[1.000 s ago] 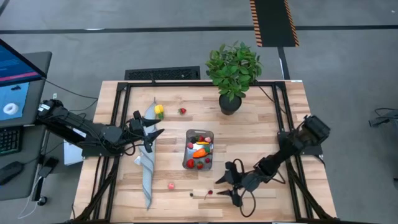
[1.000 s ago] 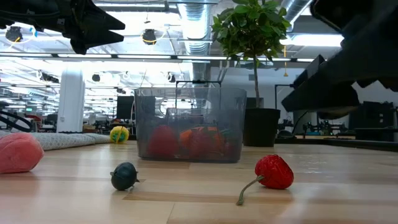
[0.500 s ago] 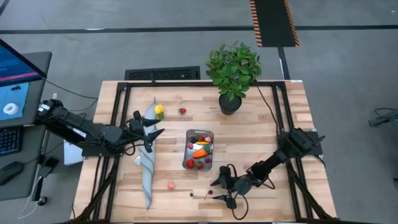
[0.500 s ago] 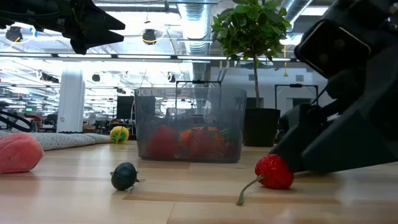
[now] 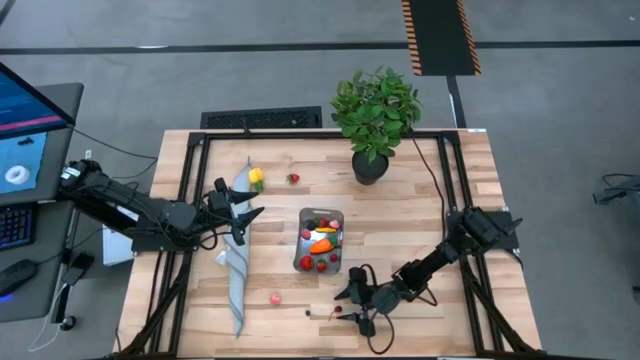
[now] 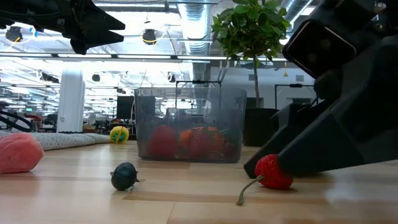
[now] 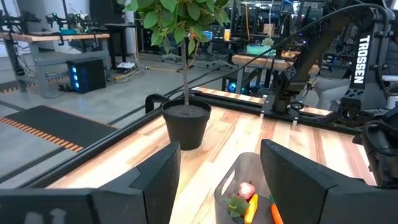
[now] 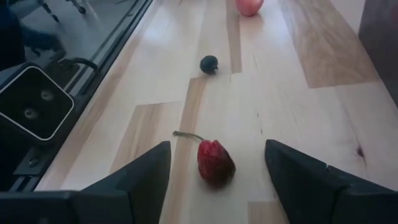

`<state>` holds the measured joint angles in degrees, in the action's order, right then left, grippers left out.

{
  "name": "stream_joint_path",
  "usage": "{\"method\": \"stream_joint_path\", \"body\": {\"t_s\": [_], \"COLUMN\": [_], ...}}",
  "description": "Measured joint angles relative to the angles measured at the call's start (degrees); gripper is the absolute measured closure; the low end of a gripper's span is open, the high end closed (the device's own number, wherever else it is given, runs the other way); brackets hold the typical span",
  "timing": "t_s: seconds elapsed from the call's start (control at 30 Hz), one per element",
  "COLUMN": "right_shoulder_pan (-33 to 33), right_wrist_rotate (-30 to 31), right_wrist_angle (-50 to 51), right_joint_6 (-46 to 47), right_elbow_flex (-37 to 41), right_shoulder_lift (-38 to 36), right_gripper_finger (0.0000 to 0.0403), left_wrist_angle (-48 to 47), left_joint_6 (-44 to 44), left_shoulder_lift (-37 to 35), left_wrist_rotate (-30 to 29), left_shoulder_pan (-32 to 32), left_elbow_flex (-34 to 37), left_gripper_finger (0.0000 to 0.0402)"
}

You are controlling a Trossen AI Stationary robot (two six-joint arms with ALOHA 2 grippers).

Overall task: Pick and placing Produce into tupperware
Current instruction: Put the cherry into the bin

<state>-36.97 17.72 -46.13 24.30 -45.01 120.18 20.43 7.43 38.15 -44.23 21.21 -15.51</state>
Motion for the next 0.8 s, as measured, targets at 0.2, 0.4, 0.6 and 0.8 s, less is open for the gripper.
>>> {"method": "stream_joint_path", "body": {"t_s": [0.2,0.4,0.6,0.8], "right_shoulder_pan": [0.07,0.09,0.09,0.02], "right_wrist_rotate": [0.14,0.48,0.53,-5.94], "right_wrist_angle": [0.71,1.97,1.42,-2.32], "right_joint_6": [0.88,1.19,1.34,2.06], "right_elbow_flex": [0.00,-0.04,0.04,-0.42], "right_shoulder_lift": [0.00,-0.02,0.04,-0.01], "right_gripper_finger": [0.0171,0.0236,0.0292,0.0315], "left_wrist_angle": [0.04,0.04,0.04,0.04], "left_joint_6": [0.29,0.34,0.34,0.34], "left_shoulder_lift": [0.00,0.00,0.00,0.00], "left_wrist_rotate": [0.02,0.04,0.04,0.07], "left_shoulder_pan": [0.00,0.00,0.01,0.00], "left_elbow_flex": [0.00,-0.01,-0.01,0.00], "left_gripper_finger": [0.0190,0.0190,0.0190,0.0190]}}
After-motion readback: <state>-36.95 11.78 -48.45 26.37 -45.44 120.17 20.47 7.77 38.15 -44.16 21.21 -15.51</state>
